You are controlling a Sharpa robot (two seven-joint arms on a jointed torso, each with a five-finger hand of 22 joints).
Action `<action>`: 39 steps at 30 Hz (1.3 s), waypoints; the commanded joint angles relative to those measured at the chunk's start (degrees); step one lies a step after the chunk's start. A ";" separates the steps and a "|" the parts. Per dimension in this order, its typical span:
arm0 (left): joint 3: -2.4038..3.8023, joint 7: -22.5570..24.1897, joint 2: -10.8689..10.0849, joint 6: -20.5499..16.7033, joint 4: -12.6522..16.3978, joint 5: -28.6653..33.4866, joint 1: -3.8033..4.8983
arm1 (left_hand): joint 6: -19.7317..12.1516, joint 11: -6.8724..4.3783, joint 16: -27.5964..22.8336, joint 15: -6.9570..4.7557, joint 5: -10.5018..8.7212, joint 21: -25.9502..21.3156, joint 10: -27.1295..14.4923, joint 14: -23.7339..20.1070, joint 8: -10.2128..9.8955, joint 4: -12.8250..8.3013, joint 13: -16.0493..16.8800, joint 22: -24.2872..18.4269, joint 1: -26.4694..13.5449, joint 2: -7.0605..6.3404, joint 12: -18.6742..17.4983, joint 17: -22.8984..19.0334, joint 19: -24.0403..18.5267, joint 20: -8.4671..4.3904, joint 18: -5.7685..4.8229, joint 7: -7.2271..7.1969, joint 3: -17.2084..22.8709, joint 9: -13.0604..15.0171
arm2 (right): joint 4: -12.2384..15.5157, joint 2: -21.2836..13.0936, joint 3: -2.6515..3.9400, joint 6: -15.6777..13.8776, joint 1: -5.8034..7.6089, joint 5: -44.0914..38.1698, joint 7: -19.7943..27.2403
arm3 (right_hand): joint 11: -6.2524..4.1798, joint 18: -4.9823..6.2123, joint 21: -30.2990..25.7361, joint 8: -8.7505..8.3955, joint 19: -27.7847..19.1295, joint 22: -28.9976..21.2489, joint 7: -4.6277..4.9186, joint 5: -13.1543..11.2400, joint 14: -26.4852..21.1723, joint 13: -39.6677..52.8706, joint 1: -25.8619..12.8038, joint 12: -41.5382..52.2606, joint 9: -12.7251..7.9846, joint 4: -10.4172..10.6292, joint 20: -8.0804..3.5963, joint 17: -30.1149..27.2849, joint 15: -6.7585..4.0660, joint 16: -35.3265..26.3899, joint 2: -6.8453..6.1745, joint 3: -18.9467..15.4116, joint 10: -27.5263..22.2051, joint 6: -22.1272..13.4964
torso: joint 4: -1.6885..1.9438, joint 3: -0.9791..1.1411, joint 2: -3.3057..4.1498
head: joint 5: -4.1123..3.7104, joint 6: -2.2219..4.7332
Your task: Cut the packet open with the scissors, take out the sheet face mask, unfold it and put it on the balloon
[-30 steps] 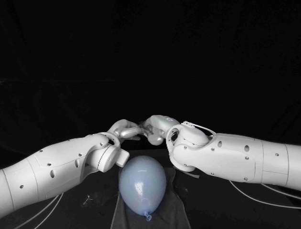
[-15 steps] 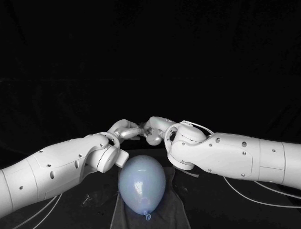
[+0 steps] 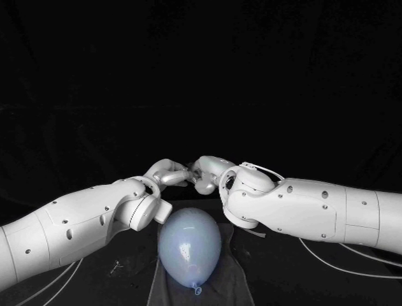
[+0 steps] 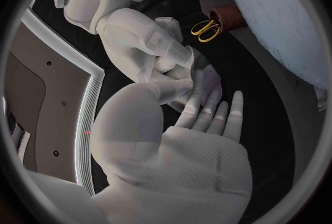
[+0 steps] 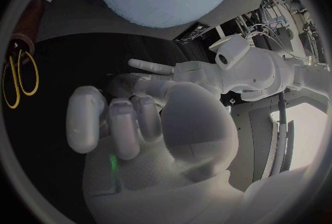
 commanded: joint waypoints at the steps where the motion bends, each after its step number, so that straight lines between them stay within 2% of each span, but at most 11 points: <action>1: 0.10 1.73 0.20 1.92 0.52 -0.54 0.12 | 0.70 -0.14 -0.38 0.03 0.73 -0.25 0.28 0.57 1.10 -2.30 -0.04 -0.15 -0.31 -0.13 0.24 -0.10 0.40 -0.03 -0.42 1.15 2.67 -0.01 | -0.66 0.25 0.02 2.11 0.00 -0.91 -0.36 | -0.55 -0.29 0.26 -0.22 0.44 5.82 0.02 -0.17 6.08 9.73 -0.54 -0.03 -0.15 -0.23 -0.07 15.05 -0.30 0.31 0.08 0.33 1.90 -0.65 | -0.03 -0.03 0.00 | -0.10 -0.13; 2: 0.10 1.79 0.20 1.97 0.54 -0.54 0.12 | 0.70 -0.14 -0.38 0.03 0.73 -0.25 0.28 0.57 1.10 -2.30 -0.04 -0.15 -0.31 -0.13 0.24 -0.10 0.40 -0.03 -0.42 1.15 2.67 -0.01 | -0.92 0.37 0.02 2.75 0.00 -0.67 -0.38 | -0.55 -0.29 0.26 -0.22 0.44 5.82 0.02 -0.17 6.08 9.73 -0.54 -0.03 -0.15 -0.23 -0.07 15.05 -0.30 0.31 0.08 0.33 1.90 -0.65 | -0.03 -0.03 0.00 | -0.12 -0.15; 3: 0.10 1.89 0.21 2.05 0.58 -0.54 0.12 | 0.82 -0.20 -0.61 0.00 1.68 -0.48 0.41 0.69 1.25 -2.42 -0.04 -0.35 -0.59 -0.23 0.35 -0.16 0.57 -0.03 -0.42 1.08 2.82 -0.04 | -1.27 0.53 0.02 3.66 0.01 -0.43 -0.42 | -0.59 -0.28 0.23 -0.22 0.42 5.81 0.00 -0.16 6.08 9.73 -0.53 -0.03 -0.20 -0.27 -0.09 15.05 -0.33 0.31 0.12 0.37 1.89 -0.81 | -0.02 -0.05 -0.02 | -0.16 -0.20; 7: 0.10 2.12 0.20 2.21 0.68 -0.54 0.12 | 0.89 -0.22 -0.75 -0.02 2.40 -0.67 0.46 0.89 1.36 -2.49 -0.05 -0.52 -0.83 -0.29 0.40 -0.18 0.73 -0.03 -0.42 1.04 2.89 -0.08 | -2.11 0.88 0.01 5.35 0.05 -0.12 -0.56 | -0.63 -0.23 0.05 -0.27 0.31 5.70 -0.02 -0.16 6.08 9.61 -0.52 -0.17 -0.42 -0.33 -0.14 15.05 -0.39 0.31 0.20 0.43 1.80 -1.47 | 0.04 -0.07 -0.04 | -0.32 -0.30; 20: 0.09 3.99 0.08 2.84 1.08 -0.18 0.12 | 1.23 -0.36 -1.34 -0.05 5.31 -1.38 0.52 1.34 1.77 -2.82 -0.10 -1.05 -1.65 -0.50 0.42 -0.28 1.08 -0.03 -0.42 0.79 3.11 -0.21 | -3.41 1.56 -0.01 7.02 0.09 1.07 -0.37 | -0.77 -0.25 0.14 -0.24 0.36 5.79 -0.03 -0.27 6.08 9.70 -0.58 -0.07 -0.47 -0.37 -0.21 15.05 -0.48 0.31 0.29 0.44 1.87 -1.66 | -0.03 -0.06 0.01 | -0.68 -0.33; 30: 0.09 4.79 0.04 2.71 1.03 0.05 0.12 | 1.34 -0.40 -1.64 -0.06 6.37 -1.63 0.44 1.33 1.89 -2.92 -0.13 -1.17 -1.93 -0.46 0.32 -0.36 1.19 -0.04 -0.41 0.65 3.19 -0.27 | -2.41 0.97 -0.03 9.20 0.11 3.08 0.21 | -1.84 -0.27 0.28 1.18 0.41 6.05 -0.79 0.15 6.08 9.82 -1.01 0.07 1.02 -0.75 -0.97 15.05 -1.38 0.31 0.73 0.76 1.98 3.94 | -0.01 -0.01 -0.04 | -0.79 -0.39; 39: 0.09 4.54 -0.12 2.35 0.60 0.10 0.12 | 1.36 -0.41 -1.70 -0.07 6.81 -1.71 0.54 1.44 1.93 -2.94 -0.13 -1.20 -2.04 -0.45 0.32 -0.36 1.29 -0.04 -0.40 0.65 3.23 -0.30 | 0.59 -1.29 -0.03 8.31 0.17 2.86 0.49 | -2.11 -0.30 0.34 1.86 0.44 6.17 -1.08 0.12 6.08 9.92 -1.35 0.17 1.73 -0.81 -1.33 15.05 -1.70 0.31 0.84 0.90 2.06 6.81 | -0.06 0.04 0.00 | -0.82 -0.31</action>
